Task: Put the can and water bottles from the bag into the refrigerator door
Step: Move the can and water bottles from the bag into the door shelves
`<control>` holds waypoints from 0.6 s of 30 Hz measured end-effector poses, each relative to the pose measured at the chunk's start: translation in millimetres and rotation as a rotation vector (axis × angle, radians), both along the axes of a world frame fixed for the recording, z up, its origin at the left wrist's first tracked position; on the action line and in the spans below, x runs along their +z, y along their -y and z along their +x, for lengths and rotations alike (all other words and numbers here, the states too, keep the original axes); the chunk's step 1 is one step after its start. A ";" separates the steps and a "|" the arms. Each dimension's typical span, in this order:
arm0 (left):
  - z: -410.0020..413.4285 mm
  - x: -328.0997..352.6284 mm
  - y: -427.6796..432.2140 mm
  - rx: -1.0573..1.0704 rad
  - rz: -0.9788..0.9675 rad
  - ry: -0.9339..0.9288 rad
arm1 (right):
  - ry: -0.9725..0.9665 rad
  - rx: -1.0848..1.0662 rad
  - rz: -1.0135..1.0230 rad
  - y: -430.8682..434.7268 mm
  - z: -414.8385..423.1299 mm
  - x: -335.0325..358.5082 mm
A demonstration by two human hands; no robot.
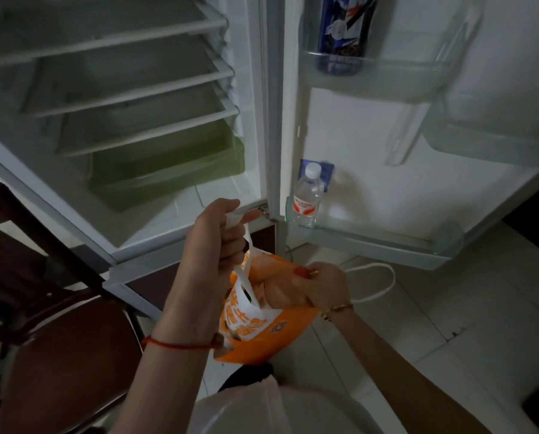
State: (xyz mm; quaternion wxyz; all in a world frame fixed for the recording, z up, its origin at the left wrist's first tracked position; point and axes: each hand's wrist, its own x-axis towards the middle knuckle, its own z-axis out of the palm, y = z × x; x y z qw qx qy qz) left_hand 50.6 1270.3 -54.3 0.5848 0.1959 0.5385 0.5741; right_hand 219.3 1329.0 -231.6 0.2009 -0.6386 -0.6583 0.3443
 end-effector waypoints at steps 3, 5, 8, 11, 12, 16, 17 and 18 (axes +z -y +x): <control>0.5 0.9 -5.5 -0.043 0.013 0.008 | -0.040 0.001 0.201 -6.1 11.5 40.7; 2.5 3.4 -11.2 -0.080 0.009 -0.007 | 0.008 0.017 0.362 -8.7 14.6 64.7; 3.5 6.0 -21.9 -0.119 -0.021 -0.019 | 0.075 -0.004 0.564 -18.1 22.3 100.1; -2.2 7.9 -32.9 -0.144 -0.037 0.039 | 0.077 -0.100 0.696 -31.0 37.4 131.2; -5.4 6.7 -36.4 -0.147 -0.037 0.052 | 0.083 -0.141 0.726 -35.3 42.2 139.6; -13.4 3.3 -44.8 -0.180 -0.023 0.058 | 0.162 -0.240 0.812 -53.5 52.0 161.1; -14.7 3.1 -46.6 -0.180 -0.022 0.056 | 0.167 -0.246 0.830 -58.6 53.3 162.3; -16.4 2.3 -48.7 -0.175 -0.022 0.054 | 0.171 -0.248 0.840 -63.6 53.7 162.2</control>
